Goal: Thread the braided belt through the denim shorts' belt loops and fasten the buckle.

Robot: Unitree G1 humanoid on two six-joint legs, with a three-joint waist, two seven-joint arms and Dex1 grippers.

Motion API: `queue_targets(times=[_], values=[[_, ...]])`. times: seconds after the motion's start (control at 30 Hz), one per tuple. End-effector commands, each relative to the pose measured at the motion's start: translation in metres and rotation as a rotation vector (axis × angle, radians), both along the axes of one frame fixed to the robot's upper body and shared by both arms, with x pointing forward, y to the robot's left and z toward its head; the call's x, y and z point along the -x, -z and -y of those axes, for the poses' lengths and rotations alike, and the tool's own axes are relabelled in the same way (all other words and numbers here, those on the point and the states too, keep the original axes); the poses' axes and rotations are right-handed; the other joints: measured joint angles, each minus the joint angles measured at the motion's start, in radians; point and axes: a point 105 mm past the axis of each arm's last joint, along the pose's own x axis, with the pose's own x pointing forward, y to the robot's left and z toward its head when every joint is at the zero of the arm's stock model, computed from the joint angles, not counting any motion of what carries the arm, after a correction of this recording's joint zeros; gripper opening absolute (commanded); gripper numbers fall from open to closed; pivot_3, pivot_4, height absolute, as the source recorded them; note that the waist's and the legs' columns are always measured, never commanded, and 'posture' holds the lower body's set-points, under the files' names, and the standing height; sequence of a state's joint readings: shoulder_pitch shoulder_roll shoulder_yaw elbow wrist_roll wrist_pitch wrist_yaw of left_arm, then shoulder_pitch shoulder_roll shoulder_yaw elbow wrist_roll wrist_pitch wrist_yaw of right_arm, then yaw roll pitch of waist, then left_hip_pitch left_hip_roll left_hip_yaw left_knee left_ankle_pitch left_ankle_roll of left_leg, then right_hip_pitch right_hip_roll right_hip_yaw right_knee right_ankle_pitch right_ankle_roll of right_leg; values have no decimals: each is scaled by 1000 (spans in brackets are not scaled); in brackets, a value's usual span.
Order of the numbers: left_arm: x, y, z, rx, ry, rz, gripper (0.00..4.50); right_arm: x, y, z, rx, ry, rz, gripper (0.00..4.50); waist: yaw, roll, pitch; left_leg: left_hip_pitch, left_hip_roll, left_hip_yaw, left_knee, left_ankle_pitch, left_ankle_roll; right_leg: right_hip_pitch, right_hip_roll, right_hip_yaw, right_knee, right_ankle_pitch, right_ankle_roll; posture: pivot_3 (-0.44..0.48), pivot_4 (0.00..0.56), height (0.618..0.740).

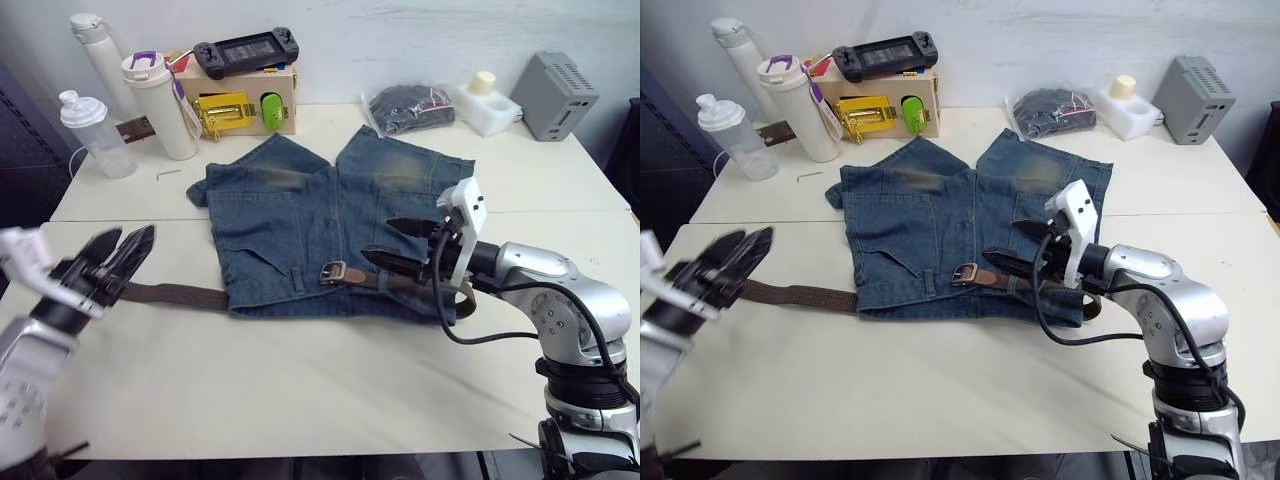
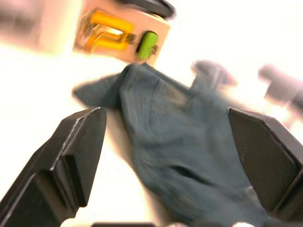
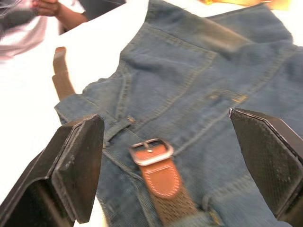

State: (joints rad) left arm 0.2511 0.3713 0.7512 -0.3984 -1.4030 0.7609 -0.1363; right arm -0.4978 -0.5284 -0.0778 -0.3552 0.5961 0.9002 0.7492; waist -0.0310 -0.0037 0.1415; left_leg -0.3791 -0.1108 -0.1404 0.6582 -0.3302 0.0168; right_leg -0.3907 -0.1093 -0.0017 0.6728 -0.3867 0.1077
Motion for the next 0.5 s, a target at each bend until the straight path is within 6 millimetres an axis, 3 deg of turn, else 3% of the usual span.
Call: queue_targets(times=[0.03,0.07,0.17,0.27,0.33,0.5], values=[[31,26,28,182,57,-137,4437,2,-6,-9,-11,-24,43,4500,4,-9,6,1,0,1,0,-1,0,0,0,1,-1,0,0,0,150,733],[36,26,29,298,19,-119,4437,2,-5,-10,-19,-22,39,4500,17,-13,7,1,0,1,1,0,0,1,1,2,-4,0,0,0,150,733],[44,31,22,501,-62,-101,4437,2,-4,-14,-29,-19,35,4500,57,-7,10,5,2,-4,5,0,-2,14,6,7,-17,0,-1,0,150,733],[47,56,32,466,-39,-226,4437,0,0,-15,-25,-5,33,4500,62,-6,10,7,2,-4,5,1,-2,16,8,8,-19,0,0,0,150,733],[36,62,34,455,-24,-258,4437,0,0,-14,-30,5,34,4500,61,-6,10,7,1,-4,4,1,-2,15,8,9,-20,0,0,0,150,733],[-4,63,11,455,-70,-292,4437,0,0,-11,-31,26,40,4500,58,-3,9,7,3,-5,2,2,-5,14,10,9,-18,0,0,0,150,733]])
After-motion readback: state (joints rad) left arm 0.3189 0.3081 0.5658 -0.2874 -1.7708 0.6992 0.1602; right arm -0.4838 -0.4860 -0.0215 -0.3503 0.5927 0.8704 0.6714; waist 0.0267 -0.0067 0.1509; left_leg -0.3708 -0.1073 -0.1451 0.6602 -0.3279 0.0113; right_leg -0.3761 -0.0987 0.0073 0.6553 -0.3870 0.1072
